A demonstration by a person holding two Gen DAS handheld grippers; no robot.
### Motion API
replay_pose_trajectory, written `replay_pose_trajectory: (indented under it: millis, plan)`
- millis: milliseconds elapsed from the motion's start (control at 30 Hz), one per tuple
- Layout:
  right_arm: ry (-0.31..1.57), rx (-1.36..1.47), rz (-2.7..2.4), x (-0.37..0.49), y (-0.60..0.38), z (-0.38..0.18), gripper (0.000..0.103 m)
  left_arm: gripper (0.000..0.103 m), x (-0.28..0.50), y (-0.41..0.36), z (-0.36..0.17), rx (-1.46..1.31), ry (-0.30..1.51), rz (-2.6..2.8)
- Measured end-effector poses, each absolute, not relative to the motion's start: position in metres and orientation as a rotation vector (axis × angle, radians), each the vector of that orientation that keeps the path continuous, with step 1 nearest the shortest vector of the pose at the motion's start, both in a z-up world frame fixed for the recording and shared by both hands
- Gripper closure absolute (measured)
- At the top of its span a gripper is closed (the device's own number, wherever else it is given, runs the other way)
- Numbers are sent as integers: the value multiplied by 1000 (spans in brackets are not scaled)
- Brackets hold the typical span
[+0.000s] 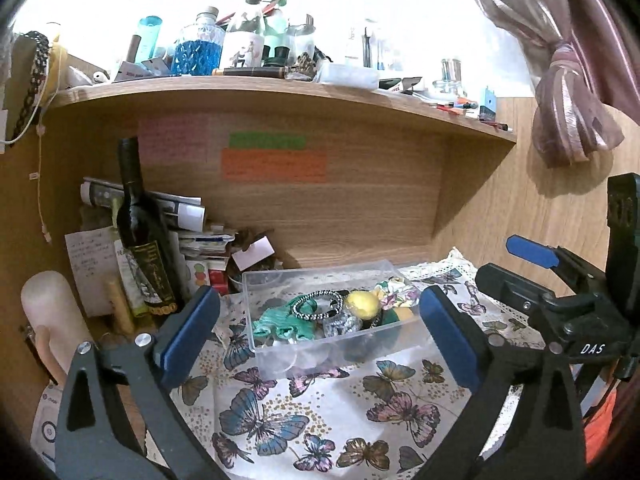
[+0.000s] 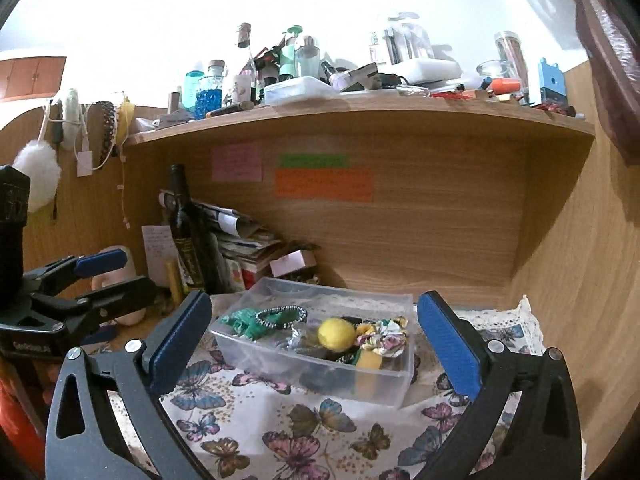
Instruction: Organize soft objects
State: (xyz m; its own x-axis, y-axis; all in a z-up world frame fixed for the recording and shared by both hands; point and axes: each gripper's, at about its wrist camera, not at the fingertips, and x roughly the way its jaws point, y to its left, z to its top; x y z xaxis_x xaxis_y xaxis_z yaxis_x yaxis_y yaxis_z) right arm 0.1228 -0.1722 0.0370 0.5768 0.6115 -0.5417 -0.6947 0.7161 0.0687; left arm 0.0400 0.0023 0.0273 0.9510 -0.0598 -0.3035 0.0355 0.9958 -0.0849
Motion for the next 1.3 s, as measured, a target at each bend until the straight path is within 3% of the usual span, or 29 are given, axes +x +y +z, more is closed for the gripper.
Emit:
replay_pose_trajectory:
  millis: [1300]
  plan:
    - [597, -122, 761, 111, -182, 32, 0, 0, 32, -11, 18, -48, 291, -37]
